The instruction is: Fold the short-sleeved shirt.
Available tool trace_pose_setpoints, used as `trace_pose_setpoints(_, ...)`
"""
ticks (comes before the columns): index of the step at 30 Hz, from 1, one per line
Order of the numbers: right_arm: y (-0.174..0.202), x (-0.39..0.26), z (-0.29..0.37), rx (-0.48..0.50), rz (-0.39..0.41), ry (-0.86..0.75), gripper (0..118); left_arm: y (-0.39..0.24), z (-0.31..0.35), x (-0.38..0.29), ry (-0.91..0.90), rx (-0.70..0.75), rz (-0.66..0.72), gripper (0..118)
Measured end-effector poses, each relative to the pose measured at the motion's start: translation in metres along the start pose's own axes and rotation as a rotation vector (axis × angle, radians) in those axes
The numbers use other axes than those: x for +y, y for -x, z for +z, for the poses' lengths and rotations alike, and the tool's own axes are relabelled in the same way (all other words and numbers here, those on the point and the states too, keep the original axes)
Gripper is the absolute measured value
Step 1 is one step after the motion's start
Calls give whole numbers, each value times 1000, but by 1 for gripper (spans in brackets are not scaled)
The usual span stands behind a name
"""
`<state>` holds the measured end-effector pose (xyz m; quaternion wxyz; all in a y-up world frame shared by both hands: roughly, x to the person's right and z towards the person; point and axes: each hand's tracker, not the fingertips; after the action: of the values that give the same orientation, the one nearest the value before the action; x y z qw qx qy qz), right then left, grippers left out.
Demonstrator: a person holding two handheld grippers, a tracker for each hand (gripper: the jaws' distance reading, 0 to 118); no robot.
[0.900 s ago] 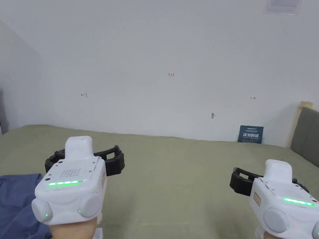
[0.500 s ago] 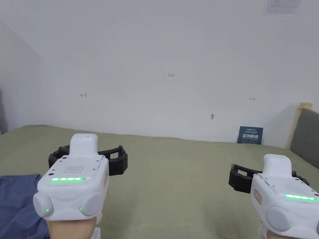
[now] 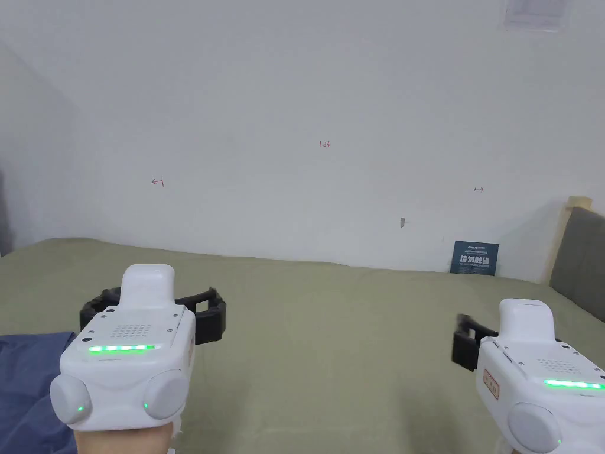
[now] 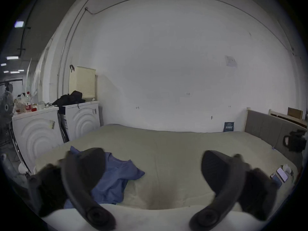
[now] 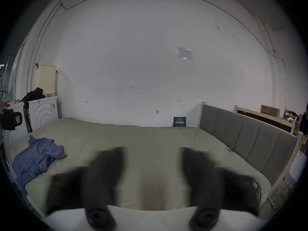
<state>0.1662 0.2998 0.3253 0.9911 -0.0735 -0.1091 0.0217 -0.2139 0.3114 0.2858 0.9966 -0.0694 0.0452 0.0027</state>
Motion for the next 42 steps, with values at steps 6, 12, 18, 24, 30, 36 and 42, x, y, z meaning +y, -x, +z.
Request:
trace_pose_setpoints(6,2,-6,5,20,8,19,0,11,6,-3,-46,25,30,2)
trace_pose_setpoints(12,50,13,23,187,24,-13,0,57,34,6,-24,69,82,3)
trace_pose_setpoints(18,159,16,45,539,43,-58,0,157,104,-6,-38,299,97,3)
trace_pose_setpoints(24,237,-13,49,743,46,16,0,229,181,-50,62,494,113,3)
trace_pose_setpoints(30,242,-28,22,766,114,58,0,266,134,-69,246,393,159,5)
trace_pose_setpoints(36,190,-39,-17,639,182,147,0,294,-63,-59,561,-76,297,118)
trace_pose_setpoints(42,125,-73,-42,495,208,298,0,260,-242,-84,797,-176,153,118)
